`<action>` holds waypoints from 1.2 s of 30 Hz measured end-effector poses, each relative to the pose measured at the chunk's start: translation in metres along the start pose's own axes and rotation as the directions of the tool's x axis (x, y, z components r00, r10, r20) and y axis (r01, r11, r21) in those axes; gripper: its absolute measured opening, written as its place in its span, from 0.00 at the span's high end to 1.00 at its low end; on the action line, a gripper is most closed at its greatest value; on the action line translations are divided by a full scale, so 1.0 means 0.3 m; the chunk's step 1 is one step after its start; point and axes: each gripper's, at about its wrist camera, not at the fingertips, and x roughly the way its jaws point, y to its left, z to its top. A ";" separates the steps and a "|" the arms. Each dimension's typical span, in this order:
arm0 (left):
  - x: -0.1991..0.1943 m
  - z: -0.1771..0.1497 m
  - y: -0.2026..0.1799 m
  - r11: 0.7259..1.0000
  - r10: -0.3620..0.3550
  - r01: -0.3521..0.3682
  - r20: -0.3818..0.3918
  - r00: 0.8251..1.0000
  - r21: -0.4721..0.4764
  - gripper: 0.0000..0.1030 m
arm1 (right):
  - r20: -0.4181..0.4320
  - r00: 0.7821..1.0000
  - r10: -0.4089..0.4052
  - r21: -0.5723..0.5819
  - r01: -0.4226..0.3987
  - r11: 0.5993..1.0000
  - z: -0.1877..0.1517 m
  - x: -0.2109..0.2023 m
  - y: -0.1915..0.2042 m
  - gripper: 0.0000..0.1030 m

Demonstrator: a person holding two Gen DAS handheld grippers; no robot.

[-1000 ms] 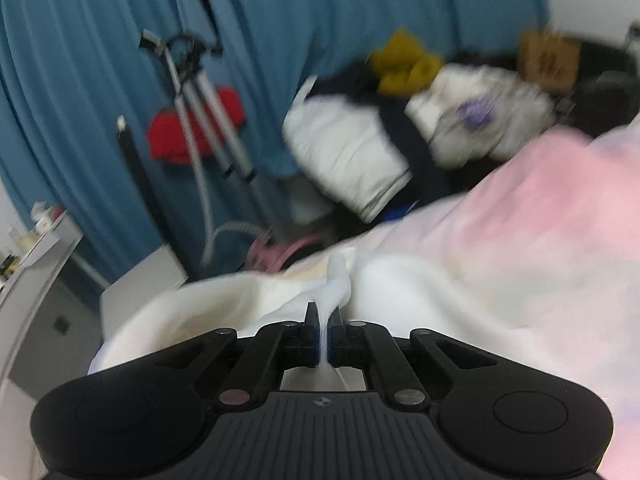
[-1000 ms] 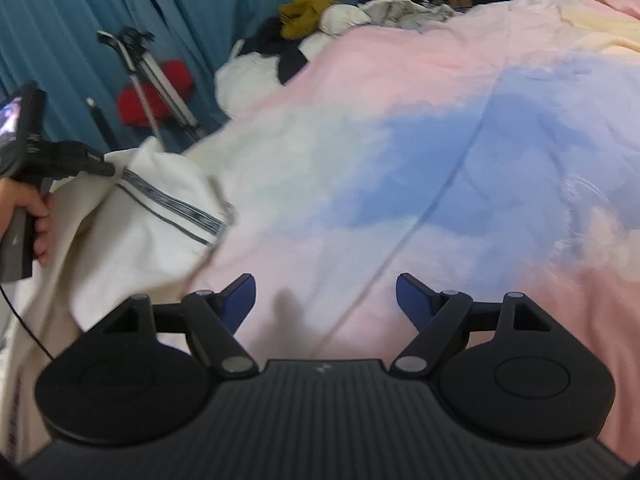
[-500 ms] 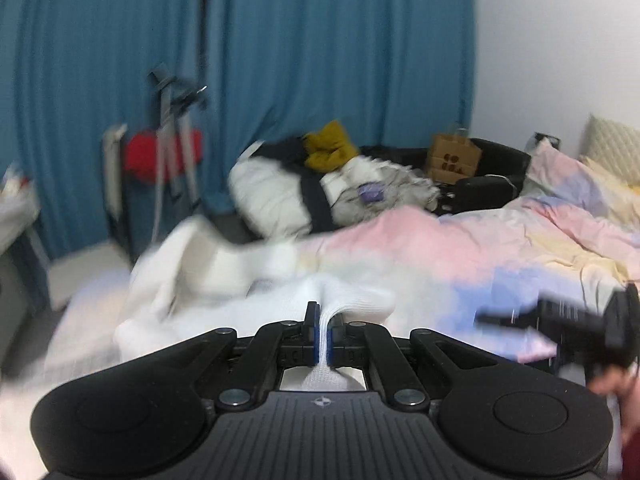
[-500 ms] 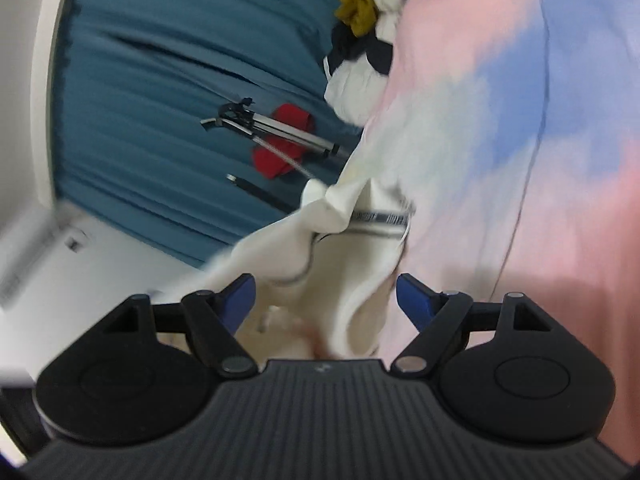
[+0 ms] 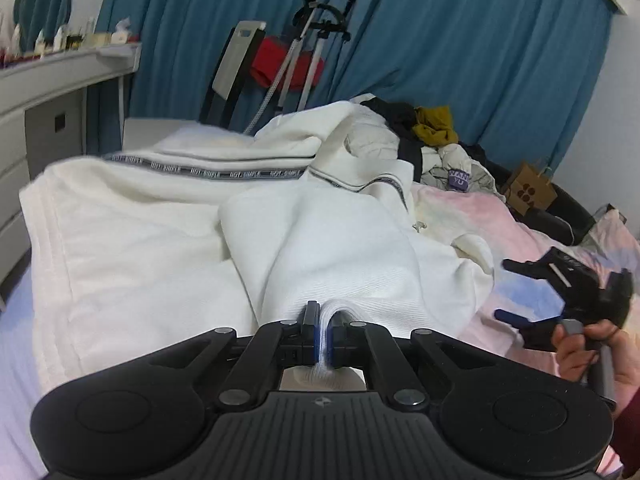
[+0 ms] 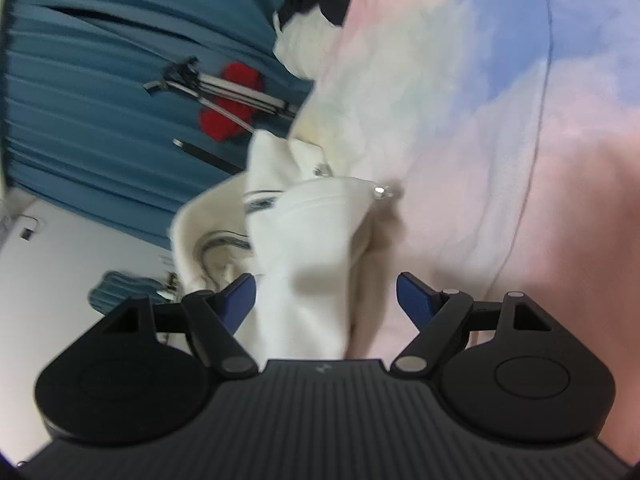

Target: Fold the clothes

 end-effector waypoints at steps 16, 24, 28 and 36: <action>0.131 0.021 -0.041 0.995 -0.085 0.083 0.041 0.996 0.048 0.97 | 0.065 0.988 -0.140 -0.299 0.153 0.942 0.117 0.151 0.107 0.87; 0.167 0.040 -0.318 0.913 -0.317 0.295 0.036 0.948 0.283 0.97 | 0.372 0.928 0.010 -0.333 0.124 0.935 0.304 -0.242 0.227 0.90; 0.236 0.009 -0.517 0.828 -0.418 0.392 -0.024 0.908 0.400 0.96 | 0.555 0.826 0.101 -0.372 0.137 0.918 0.405 -0.496 0.161 0.90; 0.532 -0.133 -0.809 0.739 -0.425 0.474 -0.214 0.879 0.479 0.96 | 0.714 0.652 -0.257 0.132 0.234 0.963 0.487 -0.700 -0.390 0.90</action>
